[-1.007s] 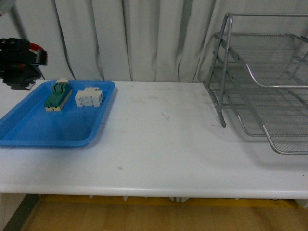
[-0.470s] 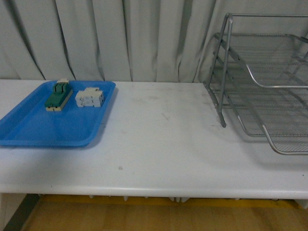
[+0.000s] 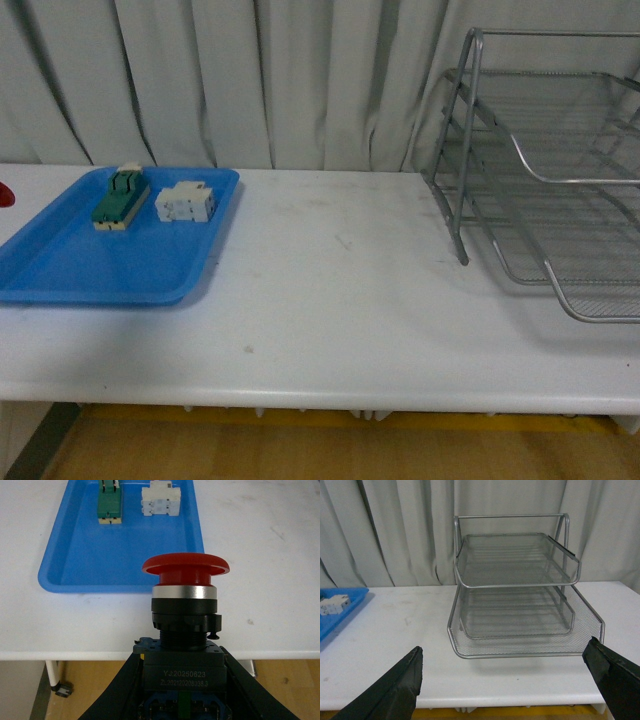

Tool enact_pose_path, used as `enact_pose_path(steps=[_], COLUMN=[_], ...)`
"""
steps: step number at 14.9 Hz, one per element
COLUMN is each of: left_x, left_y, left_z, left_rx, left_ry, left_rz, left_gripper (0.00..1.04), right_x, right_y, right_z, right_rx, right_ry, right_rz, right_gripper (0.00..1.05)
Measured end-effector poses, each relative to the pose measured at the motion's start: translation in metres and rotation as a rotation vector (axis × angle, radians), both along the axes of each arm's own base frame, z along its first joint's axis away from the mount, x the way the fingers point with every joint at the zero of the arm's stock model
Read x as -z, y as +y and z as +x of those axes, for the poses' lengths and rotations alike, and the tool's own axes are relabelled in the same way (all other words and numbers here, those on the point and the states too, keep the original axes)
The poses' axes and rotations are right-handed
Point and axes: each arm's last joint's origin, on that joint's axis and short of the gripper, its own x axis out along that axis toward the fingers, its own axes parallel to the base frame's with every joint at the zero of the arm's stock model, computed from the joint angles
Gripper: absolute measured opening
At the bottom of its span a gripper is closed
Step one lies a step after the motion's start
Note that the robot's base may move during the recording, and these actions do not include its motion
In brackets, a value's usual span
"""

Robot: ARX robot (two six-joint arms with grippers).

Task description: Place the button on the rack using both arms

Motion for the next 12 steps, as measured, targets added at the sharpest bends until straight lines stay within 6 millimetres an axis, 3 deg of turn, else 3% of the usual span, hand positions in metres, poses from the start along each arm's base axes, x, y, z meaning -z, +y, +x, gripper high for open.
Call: enact_pose_path(steps=[12], left_x=[0.0046], left_y=[-0.0049], left_z=[-0.0029], left_rx=[-0.004], left_ry=[0.013], left_rz=[0.023], left_gripper=[0.36], right_x=[-0.0001], right_y=[0.0], right_z=[0.0], right_rx=[0.0], right_ry=[-0.001], right_rz=[0.0], right_gripper=[0.98])
